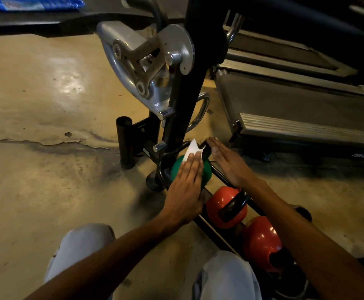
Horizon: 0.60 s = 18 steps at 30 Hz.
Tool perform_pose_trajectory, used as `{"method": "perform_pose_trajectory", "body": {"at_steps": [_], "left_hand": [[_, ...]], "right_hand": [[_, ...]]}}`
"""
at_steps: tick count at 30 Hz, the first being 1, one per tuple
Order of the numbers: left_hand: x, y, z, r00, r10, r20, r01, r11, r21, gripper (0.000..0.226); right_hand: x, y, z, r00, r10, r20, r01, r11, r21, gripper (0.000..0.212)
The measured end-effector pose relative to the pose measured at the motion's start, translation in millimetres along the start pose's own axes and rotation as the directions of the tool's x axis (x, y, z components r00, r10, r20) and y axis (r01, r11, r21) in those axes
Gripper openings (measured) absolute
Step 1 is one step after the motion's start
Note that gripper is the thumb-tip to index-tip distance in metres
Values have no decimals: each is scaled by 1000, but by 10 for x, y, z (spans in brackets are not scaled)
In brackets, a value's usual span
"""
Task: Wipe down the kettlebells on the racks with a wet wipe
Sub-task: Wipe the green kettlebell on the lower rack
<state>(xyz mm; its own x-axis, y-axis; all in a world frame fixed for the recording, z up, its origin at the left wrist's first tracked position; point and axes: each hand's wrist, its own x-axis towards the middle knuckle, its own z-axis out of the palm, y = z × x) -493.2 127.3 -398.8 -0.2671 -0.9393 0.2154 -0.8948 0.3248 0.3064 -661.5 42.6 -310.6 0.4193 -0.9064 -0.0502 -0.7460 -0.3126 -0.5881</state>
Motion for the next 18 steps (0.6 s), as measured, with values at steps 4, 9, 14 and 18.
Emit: {"method": "perform_pose_trajectory", "body": {"at_steps": [4, 9, 14, 18], "left_hand": [[37, -43, 30, 999, -32, -28, 33, 999, 15, 103], [-30, 122, 18, 996, -78, -36, 74, 991, -113, 98], [55, 59, 68, 994, -44, -98, 44, 999, -3, 100], [-22, 46, 145, 993, -38, -113, 38, 999, -2, 103]], "right_hand": [[38, -46, 38, 999, 39, -10, -38, 995, 90, 63], [2, -108, 60, 998, 66, -24, -62, 989, 135, 60], [27, -126, 63, 998, 64, -20, -61, 990, 131, 62], [2, -121, 109, 997, 69, -27, -64, 988, 143, 63]]}}
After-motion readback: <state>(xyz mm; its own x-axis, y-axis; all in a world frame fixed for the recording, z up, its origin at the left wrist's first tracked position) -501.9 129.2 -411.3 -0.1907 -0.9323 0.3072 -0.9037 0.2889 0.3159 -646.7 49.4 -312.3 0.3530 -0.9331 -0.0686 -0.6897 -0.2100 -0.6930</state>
